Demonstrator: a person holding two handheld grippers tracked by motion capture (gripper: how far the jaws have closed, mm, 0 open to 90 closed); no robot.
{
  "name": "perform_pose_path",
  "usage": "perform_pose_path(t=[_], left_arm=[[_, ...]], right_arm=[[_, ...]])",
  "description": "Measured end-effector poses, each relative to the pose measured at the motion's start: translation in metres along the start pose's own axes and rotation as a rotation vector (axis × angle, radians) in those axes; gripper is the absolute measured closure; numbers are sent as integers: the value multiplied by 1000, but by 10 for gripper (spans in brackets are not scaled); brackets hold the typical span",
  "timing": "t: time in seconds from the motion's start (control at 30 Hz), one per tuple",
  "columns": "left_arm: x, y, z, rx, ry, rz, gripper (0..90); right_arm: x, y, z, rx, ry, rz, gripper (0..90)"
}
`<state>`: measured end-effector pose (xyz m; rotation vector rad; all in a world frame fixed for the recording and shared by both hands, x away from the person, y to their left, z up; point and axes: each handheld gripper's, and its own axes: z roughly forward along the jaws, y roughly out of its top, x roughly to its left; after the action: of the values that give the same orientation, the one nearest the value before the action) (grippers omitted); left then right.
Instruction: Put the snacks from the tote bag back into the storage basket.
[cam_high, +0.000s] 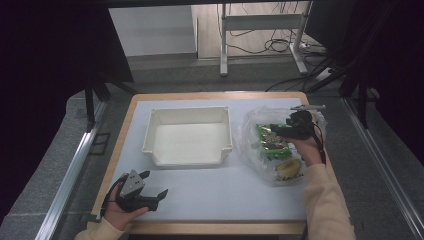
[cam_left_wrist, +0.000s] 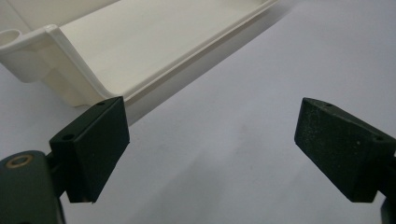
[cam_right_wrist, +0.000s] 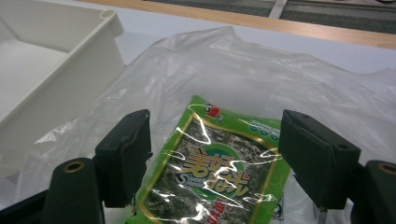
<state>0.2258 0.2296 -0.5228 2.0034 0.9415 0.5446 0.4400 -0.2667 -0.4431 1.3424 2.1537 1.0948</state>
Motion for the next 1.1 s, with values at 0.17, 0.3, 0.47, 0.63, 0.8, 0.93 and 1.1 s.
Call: perform_pose_path(t=[0.17,0.3,0.47,0.63,0.8,0.93,1.1], left_arm=[[0,0,0,-1,2,1,103],[1,0,-1,-2,2,1,103],[1,0,-1,-5,3,2,103],[0,0,-1,-6,2,2,103],[1,0,-1,-10,2,3,103],[1,0,-2,-10,1,3,103],[1,0,-2,-15,2,2,103]], right_arm=[[-6,-2,2,22,-1,12,264],[-12,-4,6,50,-5,23,265],[-18,-7,12,72,-11,44,269],[-24,-9,15,105,-12,66,282],[-30,-12,19,123,-23,86,293],[-34,-15,24,148,-15,99,315],[-38,-20,27,185,-5,121,336]])
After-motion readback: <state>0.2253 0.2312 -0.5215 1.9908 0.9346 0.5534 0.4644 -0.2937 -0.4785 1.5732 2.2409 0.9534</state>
